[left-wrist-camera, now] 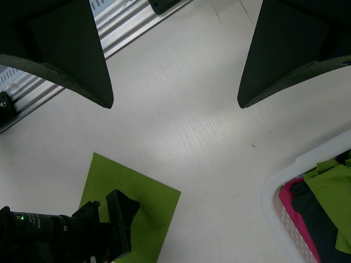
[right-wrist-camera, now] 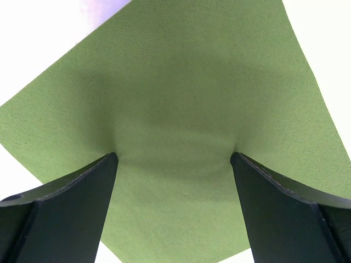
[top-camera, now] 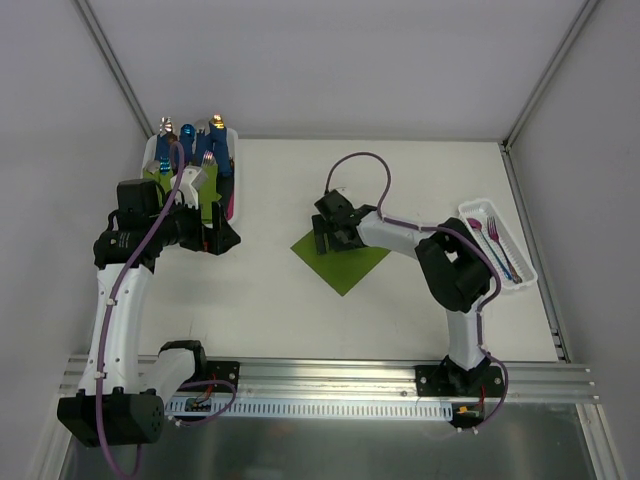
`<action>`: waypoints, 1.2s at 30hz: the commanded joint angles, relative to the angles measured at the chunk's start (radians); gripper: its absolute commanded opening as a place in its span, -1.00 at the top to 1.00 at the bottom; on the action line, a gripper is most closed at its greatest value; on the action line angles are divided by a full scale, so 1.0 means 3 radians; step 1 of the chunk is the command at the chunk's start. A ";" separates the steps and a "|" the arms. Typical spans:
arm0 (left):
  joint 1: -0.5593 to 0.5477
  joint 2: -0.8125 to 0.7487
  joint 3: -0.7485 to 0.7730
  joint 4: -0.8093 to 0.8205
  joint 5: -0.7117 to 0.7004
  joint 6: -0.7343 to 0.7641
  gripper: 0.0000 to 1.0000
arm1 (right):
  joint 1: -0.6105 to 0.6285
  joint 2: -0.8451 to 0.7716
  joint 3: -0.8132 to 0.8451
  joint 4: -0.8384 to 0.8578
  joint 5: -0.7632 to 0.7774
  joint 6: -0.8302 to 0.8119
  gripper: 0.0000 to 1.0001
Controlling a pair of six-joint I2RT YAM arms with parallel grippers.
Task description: Place the utensils on the paper napkin and roll it up
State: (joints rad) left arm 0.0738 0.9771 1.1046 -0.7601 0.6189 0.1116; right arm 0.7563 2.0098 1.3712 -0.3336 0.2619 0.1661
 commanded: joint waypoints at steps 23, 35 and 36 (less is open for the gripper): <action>0.0040 0.0041 0.0250 -0.0023 0.0038 -0.0004 -0.98 | -0.0372 -0.0997 0.0486 -0.0831 -0.0294 -0.0328 -0.86; 0.0045 0.0235 0.0296 0.0069 0.0621 0.0170 -0.98 | -0.2530 -0.2062 0.0139 -0.1419 -0.0699 -0.1382 -0.94; 0.0045 0.0291 0.0306 0.0079 0.0642 0.0175 -0.98 | -0.2673 -0.1996 0.0184 -0.1601 -0.0689 -0.1342 -0.98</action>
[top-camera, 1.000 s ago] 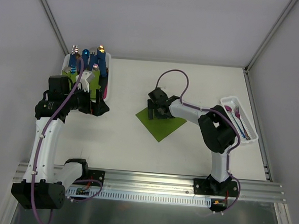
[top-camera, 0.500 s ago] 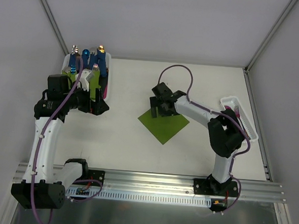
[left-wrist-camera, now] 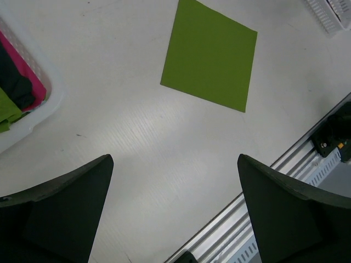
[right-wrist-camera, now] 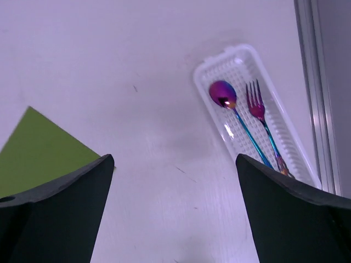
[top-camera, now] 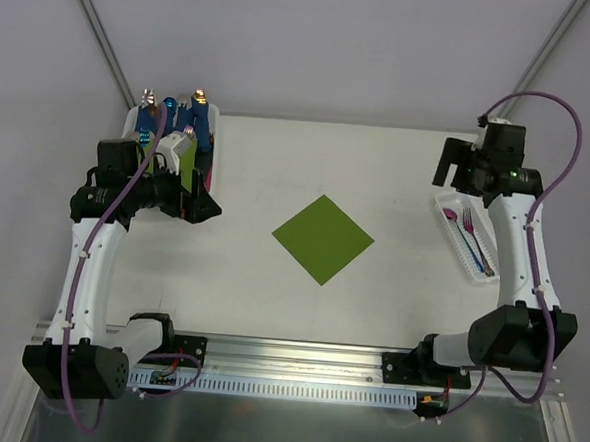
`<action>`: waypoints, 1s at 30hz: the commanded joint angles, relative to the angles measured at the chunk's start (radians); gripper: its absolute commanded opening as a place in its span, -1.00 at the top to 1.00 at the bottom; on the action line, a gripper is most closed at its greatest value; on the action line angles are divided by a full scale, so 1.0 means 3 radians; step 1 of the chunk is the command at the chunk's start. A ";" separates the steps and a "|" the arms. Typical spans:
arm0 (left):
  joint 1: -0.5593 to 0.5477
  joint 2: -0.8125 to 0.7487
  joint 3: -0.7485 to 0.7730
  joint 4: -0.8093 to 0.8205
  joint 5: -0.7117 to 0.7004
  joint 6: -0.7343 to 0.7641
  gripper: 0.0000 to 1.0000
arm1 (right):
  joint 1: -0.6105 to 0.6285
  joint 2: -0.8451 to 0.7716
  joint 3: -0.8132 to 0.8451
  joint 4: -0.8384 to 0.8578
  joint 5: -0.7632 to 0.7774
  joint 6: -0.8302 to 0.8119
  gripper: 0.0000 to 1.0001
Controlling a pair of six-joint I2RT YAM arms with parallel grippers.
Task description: Place the utensils on the paper napkin and roll it up
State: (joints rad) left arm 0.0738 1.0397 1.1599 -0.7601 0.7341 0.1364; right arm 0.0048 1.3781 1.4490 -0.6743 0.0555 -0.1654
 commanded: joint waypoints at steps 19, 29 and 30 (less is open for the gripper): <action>0.0066 0.0190 -0.0098 0.0095 0.0447 0.0261 -0.97 | -0.0824 0.1736 0.0391 -0.0416 0.0270 -0.0615 0.38; 0.0086 0.0190 -0.0108 0.0095 0.0370 0.0282 -0.97 | -0.0814 0.2064 0.0426 -0.0330 0.0224 -0.0655 0.15; 0.0086 0.0180 -0.0108 0.0095 0.0370 0.0282 -0.97 | -0.0814 0.2094 0.0426 -0.0324 0.0214 -0.0666 0.14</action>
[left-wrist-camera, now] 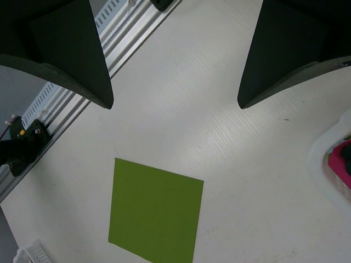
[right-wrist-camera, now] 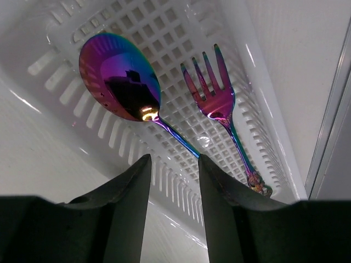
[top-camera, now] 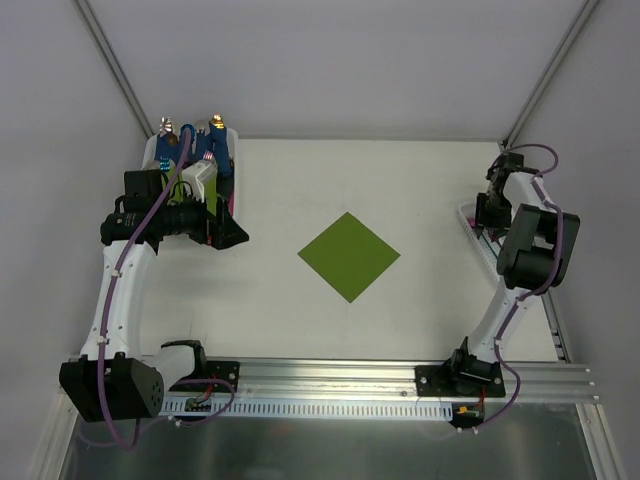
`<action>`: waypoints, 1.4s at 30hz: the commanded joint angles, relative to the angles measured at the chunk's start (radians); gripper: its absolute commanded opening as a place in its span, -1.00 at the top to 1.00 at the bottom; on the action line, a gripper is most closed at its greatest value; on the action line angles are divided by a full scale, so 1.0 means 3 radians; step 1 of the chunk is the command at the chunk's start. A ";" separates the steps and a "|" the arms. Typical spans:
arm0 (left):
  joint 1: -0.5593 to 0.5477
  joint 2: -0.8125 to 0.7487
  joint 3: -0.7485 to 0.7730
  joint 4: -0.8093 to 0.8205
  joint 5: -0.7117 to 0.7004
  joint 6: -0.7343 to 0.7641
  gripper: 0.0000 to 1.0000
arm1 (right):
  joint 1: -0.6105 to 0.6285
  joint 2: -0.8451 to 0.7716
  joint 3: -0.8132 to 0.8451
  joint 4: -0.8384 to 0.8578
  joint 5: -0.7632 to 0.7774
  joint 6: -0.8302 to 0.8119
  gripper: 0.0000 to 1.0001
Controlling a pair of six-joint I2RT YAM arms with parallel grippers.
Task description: Place the utensils on the paper napkin and roll it up
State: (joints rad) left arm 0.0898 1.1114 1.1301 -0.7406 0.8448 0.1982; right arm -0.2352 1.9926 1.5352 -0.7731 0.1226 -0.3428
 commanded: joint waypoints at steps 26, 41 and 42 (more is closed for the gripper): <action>0.0069 0.0084 0.0119 0.0030 0.0047 -0.0072 -0.97 | 0.0140 0.0235 0.0118 0.0015 -0.0056 0.0161 1.00; 0.0094 0.0099 0.0298 0.0040 -0.0198 -0.0170 -0.98 | 0.0140 -0.0602 0.0308 -0.0174 0.0190 0.0125 1.00; 0.0130 0.0120 0.0344 0.0045 -0.0198 -0.0185 -0.98 | 0.0140 -0.0674 0.0313 -0.0174 0.0144 0.0130 1.00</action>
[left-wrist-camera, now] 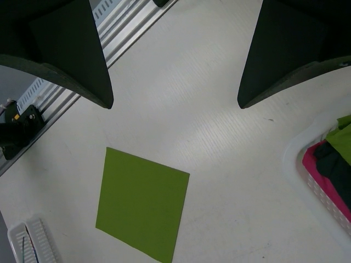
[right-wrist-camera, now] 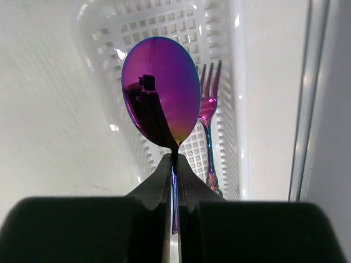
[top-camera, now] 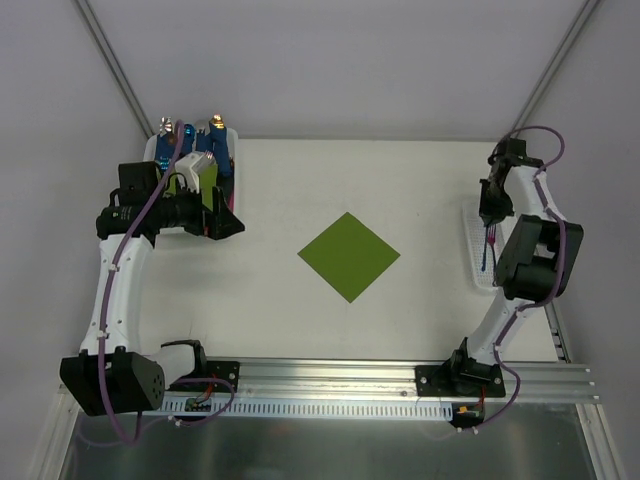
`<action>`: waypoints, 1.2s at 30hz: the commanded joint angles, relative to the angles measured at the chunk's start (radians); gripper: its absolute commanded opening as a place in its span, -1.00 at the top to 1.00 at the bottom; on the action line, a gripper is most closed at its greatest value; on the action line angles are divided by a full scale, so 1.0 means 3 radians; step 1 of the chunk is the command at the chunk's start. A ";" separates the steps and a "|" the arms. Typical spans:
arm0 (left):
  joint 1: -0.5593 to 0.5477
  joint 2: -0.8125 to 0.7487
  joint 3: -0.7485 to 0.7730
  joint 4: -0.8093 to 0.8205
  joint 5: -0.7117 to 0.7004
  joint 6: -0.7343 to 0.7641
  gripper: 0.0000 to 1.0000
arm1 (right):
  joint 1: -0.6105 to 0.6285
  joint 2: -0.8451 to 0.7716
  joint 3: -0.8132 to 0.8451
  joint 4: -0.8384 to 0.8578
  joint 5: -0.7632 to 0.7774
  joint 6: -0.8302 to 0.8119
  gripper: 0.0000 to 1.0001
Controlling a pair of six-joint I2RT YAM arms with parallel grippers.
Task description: Place the utensils on the paper napkin and roll it up
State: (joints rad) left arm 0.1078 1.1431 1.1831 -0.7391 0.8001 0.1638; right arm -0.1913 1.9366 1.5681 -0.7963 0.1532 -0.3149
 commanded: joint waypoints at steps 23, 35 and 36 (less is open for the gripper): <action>-0.0634 0.0245 0.0423 0.1313 0.0990 -0.1593 -0.57 | 0.1951 -0.2012 -0.2081 0.5218 -0.2761 0.3524 1.00; -0.1678 0.0214 0.0070 0.1646 0.0355 -0.1978 -0.10 | 0.2596 -0.1823 -0.2420 0.6264 -0.2438 0.3923 1.00; -0.1678 0.0219 0.0106 0.1651 0.0324 -0.2003 -0.09 | 0.2596 -0.1833 -0.2430 0.6275 -0.2428 0.3939 1.00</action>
State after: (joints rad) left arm -0.3923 1.2106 1.2037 -0.3035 0.9565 -0.3820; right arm 0.5819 1.3903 0.8356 0.9321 -0.6056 0.8352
